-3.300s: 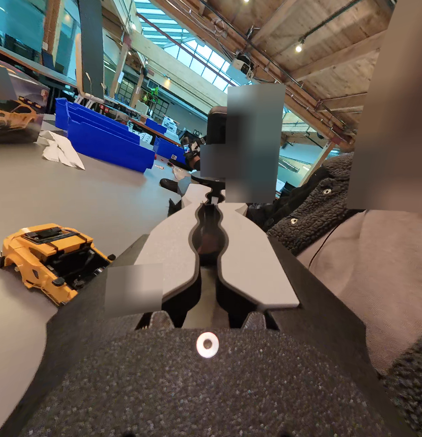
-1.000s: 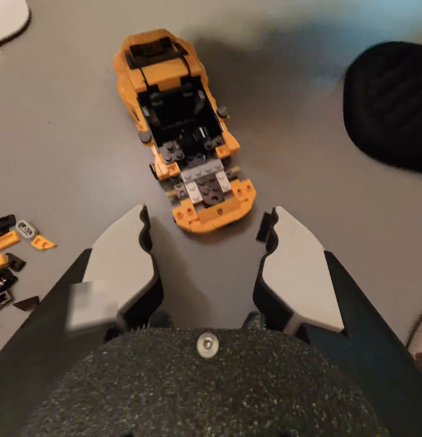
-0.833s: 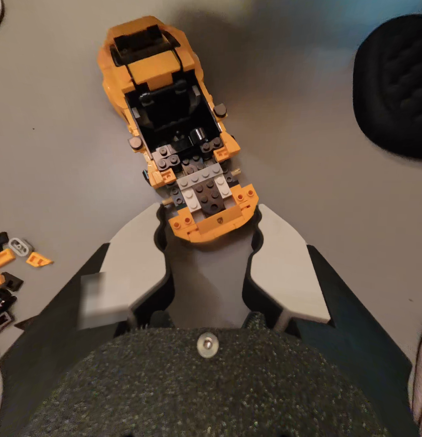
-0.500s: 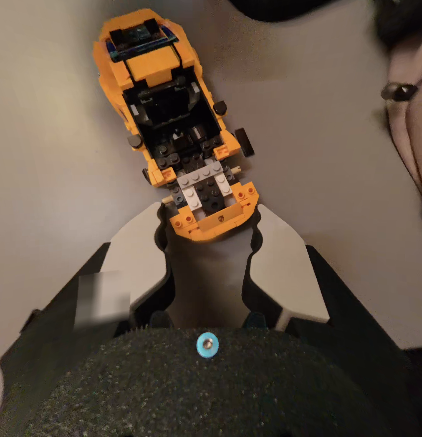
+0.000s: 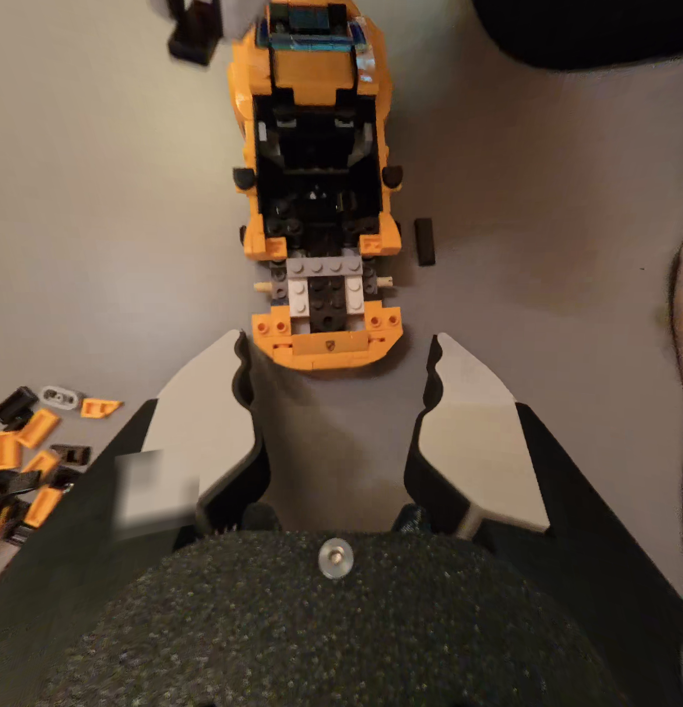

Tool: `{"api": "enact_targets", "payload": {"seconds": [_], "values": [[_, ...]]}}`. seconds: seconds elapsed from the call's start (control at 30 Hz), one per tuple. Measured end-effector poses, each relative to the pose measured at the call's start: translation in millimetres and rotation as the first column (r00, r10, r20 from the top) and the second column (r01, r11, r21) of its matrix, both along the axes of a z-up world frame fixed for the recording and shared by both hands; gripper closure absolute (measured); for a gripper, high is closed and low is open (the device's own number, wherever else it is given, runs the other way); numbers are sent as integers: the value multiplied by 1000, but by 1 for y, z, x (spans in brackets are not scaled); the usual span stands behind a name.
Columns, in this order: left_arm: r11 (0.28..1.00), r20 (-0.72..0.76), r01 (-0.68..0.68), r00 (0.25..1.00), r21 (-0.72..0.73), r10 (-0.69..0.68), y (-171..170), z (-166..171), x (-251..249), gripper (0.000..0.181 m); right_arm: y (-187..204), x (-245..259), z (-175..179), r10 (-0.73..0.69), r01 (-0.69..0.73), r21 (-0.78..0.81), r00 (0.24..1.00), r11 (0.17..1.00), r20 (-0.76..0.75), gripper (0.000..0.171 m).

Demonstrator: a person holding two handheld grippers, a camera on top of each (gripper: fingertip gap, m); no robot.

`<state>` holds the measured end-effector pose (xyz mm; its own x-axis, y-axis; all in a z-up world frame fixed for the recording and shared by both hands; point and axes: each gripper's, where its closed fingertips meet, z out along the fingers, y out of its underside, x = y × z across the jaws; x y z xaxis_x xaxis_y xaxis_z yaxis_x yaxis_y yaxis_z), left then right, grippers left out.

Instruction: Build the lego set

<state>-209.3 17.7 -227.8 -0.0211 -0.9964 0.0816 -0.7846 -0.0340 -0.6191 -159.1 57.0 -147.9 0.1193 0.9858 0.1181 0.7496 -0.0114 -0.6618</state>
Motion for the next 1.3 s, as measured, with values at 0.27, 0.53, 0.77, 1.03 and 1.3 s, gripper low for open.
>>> {"api": "enact_targets", "payload": {"seconds": [0.27,0.53,0.77,1.03,1.3], "values": [[998,58,2,998,57,-5,8,-2,2,110,-4,-12,4,-16,16,1,999,1000,39,164],[1000,155,18,988,-21,-14,6,2,5,95,0,-20,-3,-15,17,-24,997,1000,82,164],[996,223,39,974,-74,-22,5,13,0,100,1,-30,-8,-34,40,-50,994,998,108,164],[997,217,11,976,-70,4,10,13,-1,115,3,-44,-10,-81,92,-105,991,990,108,164],[997,255,-15,966,-71,33,21,24,-9,135,-5,-40,-28,-3,28,-104,974,994,227,164]]}}
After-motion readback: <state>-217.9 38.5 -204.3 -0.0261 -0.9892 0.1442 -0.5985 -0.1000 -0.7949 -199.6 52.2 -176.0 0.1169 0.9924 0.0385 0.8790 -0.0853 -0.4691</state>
